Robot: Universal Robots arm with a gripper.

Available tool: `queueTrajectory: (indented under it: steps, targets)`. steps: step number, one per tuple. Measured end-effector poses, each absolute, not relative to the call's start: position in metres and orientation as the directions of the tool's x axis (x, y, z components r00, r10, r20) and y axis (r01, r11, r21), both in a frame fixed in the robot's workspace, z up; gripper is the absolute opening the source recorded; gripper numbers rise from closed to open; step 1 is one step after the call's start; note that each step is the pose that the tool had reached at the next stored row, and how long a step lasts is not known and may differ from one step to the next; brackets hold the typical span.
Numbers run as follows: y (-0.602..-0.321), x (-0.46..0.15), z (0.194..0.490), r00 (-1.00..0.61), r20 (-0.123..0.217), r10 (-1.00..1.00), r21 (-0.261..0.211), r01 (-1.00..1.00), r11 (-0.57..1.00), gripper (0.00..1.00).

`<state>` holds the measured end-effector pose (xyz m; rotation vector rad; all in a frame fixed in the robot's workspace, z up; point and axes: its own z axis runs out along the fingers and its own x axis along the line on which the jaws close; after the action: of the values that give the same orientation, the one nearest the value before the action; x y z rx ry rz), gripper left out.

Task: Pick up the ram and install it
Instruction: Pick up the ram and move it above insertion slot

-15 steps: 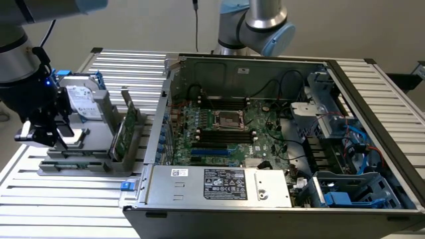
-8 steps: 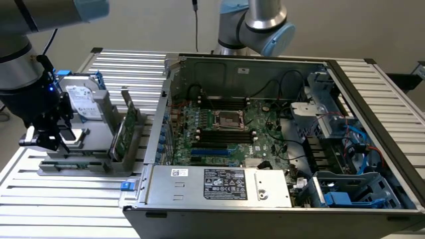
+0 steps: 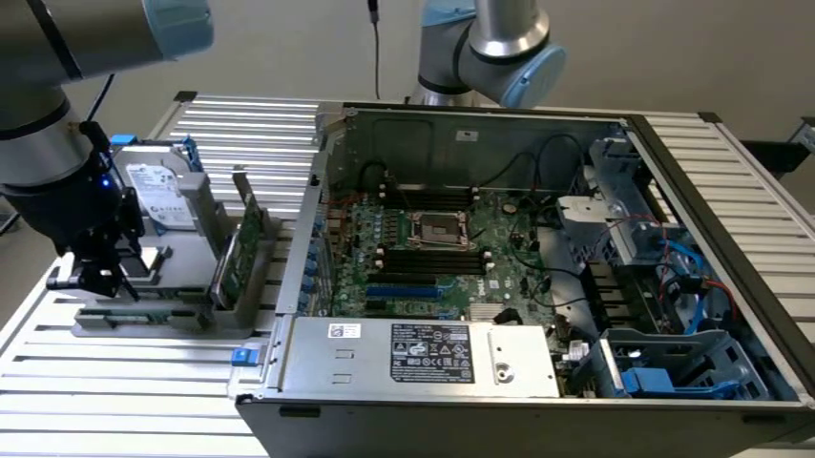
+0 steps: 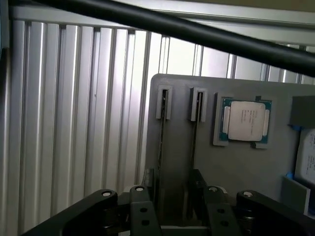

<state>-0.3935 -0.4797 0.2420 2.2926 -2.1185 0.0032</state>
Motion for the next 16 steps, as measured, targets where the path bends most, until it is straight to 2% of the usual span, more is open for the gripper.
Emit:
queueTrajectory:
  steps: [16]
  targets:
    - [-0.480, -0.401, 0.215, 0.077, 0.016, -0.997, 0.009, -0.997, -0.076, 0.42]
